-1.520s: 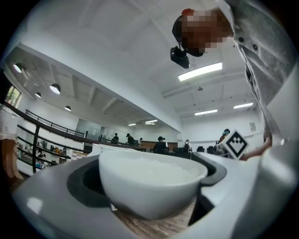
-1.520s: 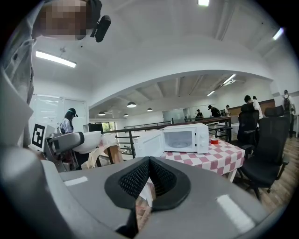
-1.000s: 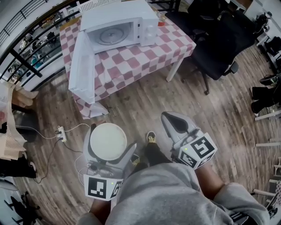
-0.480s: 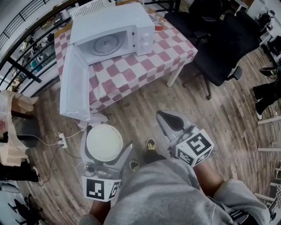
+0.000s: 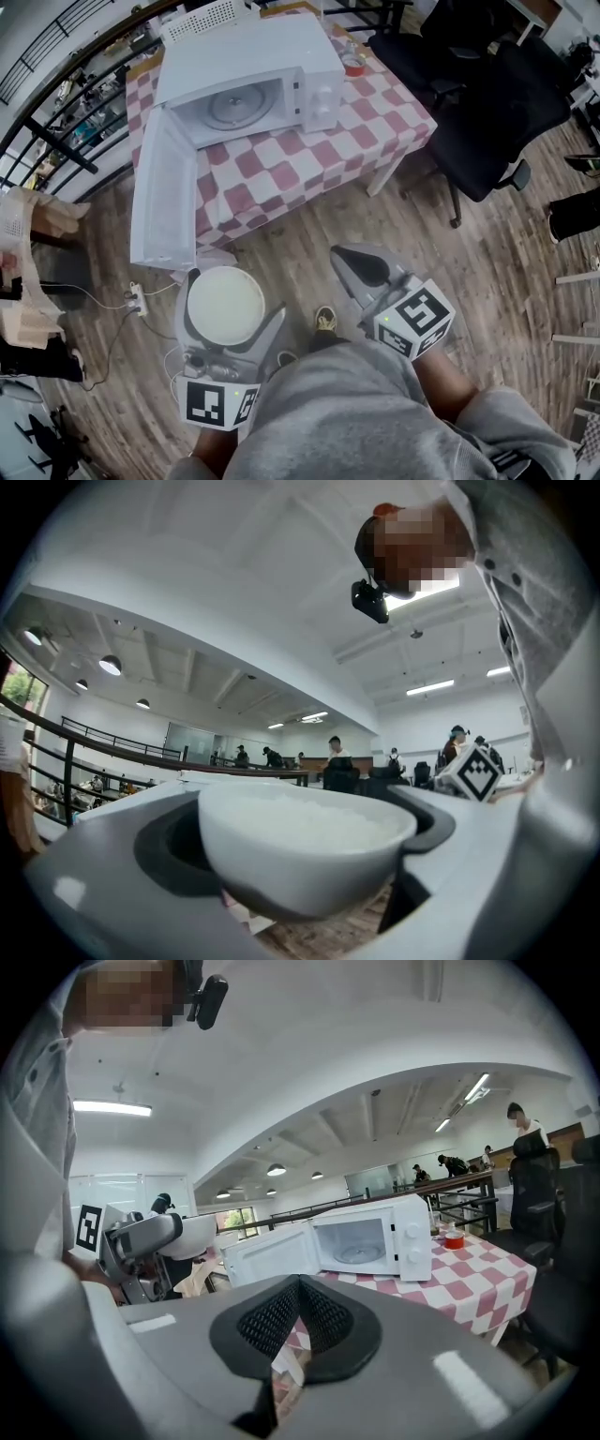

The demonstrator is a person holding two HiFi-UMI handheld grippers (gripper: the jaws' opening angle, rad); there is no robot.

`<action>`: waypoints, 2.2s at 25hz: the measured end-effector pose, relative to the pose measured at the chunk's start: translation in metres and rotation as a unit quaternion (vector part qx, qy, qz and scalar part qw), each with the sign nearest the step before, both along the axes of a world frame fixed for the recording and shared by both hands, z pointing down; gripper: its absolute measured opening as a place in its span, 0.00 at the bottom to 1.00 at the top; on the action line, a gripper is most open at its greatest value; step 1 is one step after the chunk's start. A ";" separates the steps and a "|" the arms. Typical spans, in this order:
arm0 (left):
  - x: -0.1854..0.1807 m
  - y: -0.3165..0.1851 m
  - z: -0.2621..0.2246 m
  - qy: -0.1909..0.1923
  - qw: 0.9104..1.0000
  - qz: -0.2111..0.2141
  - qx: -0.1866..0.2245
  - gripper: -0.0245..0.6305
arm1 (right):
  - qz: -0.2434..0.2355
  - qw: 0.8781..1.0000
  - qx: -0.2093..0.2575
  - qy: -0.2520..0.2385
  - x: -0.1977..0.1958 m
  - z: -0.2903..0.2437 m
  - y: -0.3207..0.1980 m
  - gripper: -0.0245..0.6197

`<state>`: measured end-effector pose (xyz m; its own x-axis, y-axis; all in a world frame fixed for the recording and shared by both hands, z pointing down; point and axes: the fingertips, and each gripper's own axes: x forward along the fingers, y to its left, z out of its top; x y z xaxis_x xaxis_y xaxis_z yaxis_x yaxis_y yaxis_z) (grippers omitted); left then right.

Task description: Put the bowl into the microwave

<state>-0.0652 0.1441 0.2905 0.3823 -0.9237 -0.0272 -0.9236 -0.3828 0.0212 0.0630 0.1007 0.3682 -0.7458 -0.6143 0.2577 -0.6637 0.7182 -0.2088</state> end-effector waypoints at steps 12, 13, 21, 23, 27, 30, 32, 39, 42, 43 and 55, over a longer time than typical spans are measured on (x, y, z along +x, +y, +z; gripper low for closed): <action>0.026 -0.018 0.001 -0.003 1.000 -0.013 0.004 0.86 | -0.010 1.000 -0.001 -0.020 0.024 0.003 -0.021 0.03; 0.028 -0.018 0.001 -0.004 1.000 -0.013 0.005 0.86 | -0.011 1.000 0.001 -0.019 0.025 0.002 -0.021 0.03; 0.033 -0.013 0.000 -0.006 1.000 -0.021 0.007 0.86 | -0.018 1.000 0.008 -0.016 0.032 0.000 -0.019 0.03; 0.033 -0.011 0.000 -0.007 1.000 -0.023 0.007 0.86 | -0.019 1.000 0.009 -0.017 0.033 0.000 -0.017 0.03; 0.032 -0.006 0.001 -0.009 1.000 -0.025 0.008 0.86 | -0.022 1.000 0.009 -0.016 0.030 0.003 -0.013 0.03; 0.030 -0.005 0.002 -0.010 1.000 -0.026 0.005 0.86 | -0.022 1.000 0.009 -0.013 0.028 0.005 -0.013 0.03; 0.029 -0.007 0.003 -0.010 1.000 -0.026 0.003 0.86 | -0.021 1.000 0.006 -0.016 0.027 0.006 -0.016 0.03; 0.024 -0.025 0.006 -0.010 1.000 -0.018 -0.003 0.86 | -0.016 1.000 0.001 -0.014 0.022 0.005 -0.033 0.03; 0.021 -0.039 0.007 -0.006 1.000 -0.013 -0.006 0.86 | -0.010 1.000 -0.001 -0.009 0.021 0.004 -0.045 0.03; 0.019 -0.044 0.008 -0.005 1.000 -0.011 -0.007 0.86 | -0.009 1.000 -0.001 -0.007 0.020 0.003 -0.050 0.03; -0.015 -0.122 0.016 -0.001 1.000 0.003 -0.012 0.86 | 0.004 1.000 -0.011 0.004 -0.014 0.006 -0.120 0.03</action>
